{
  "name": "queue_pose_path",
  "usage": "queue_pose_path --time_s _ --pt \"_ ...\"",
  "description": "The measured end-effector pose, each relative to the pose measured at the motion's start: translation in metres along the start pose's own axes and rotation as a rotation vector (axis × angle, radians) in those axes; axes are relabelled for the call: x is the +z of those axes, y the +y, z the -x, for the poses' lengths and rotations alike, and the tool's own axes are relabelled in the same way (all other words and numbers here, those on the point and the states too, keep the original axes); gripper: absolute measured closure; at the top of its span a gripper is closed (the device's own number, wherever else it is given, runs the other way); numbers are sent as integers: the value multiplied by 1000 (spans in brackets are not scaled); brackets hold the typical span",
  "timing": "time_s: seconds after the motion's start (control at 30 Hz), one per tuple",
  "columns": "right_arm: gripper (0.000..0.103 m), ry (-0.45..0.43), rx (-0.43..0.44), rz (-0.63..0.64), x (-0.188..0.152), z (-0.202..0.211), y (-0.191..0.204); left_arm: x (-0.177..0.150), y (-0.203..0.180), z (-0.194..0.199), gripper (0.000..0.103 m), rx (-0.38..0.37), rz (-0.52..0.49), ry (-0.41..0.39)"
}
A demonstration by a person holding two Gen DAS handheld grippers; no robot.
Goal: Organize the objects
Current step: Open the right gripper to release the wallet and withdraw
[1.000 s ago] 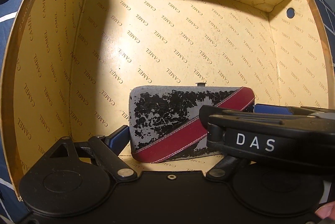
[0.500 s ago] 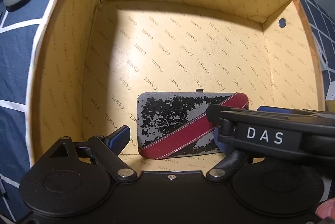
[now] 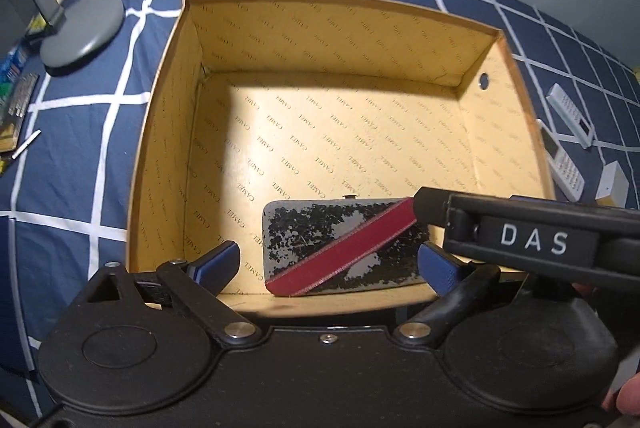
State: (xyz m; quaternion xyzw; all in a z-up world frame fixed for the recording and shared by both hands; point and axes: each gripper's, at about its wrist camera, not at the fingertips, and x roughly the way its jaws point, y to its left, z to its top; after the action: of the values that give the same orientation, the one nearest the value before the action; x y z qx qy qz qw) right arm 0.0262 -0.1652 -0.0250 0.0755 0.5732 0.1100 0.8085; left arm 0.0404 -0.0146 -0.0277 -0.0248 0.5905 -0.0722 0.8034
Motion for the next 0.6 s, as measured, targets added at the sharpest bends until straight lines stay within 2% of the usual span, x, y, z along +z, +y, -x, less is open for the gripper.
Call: queue_pose_path --time_s 0.4,0.6 --pt "6 -90 0 -46 -24 43 -28 -26 -37 22 0 9 -74 -31" --pt "5 -107 -15 -95 -39 57 -61 -39 -65 21 0 8 -119 -18"
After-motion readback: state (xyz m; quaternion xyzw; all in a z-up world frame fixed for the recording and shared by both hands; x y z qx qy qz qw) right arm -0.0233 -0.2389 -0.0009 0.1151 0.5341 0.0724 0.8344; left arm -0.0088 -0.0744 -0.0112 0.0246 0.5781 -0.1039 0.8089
